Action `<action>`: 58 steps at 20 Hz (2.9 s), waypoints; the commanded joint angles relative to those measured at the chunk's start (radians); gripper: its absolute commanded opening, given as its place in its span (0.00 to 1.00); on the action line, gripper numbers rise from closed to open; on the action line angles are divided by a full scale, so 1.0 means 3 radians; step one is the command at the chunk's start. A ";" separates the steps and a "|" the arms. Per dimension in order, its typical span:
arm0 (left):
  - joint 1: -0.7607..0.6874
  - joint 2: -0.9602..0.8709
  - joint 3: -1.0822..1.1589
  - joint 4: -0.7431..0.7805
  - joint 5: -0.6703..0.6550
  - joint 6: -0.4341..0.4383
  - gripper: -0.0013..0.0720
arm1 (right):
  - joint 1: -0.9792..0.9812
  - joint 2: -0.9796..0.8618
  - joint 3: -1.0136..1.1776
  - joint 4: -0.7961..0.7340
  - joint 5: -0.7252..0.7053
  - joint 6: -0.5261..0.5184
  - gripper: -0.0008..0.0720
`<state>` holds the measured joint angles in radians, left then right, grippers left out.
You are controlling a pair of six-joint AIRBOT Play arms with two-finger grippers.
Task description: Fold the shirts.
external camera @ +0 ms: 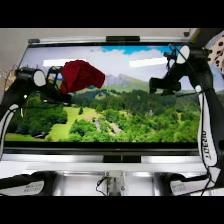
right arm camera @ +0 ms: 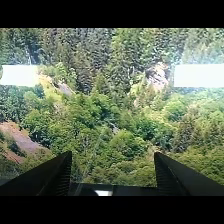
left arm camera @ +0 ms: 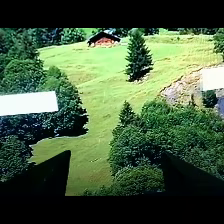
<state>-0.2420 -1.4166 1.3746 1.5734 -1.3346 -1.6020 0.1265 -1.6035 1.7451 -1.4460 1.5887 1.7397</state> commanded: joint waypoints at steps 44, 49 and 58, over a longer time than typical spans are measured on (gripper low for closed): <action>0.0910 -0.2310 0.1834 -0.1497 0.1410 -0.0551 0.85 | 0.0014 -0.0219 -0.0004 0.0640 -0.0506 -0.0464 0.87; 0.0912 -0.2382 0.1840 -0.1729 0.1762 -0.0548 0.60 | 0.0014 -0.0219 -0.0004 0.0637 -0.0486 -0.0465 0.87; 0.0612 -0.1104 0.2252 -0.2246 0.1724 0.0898 0.06 | 0.0011 0.0281 0.0004 0.0290 -0.0373 -0.0608 0.76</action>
<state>-0.0154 -1.9278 2.0190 0.9379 -0.8211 -1.5116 0.1303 -1.5997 1.7451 -1.2896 1.4536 1.5707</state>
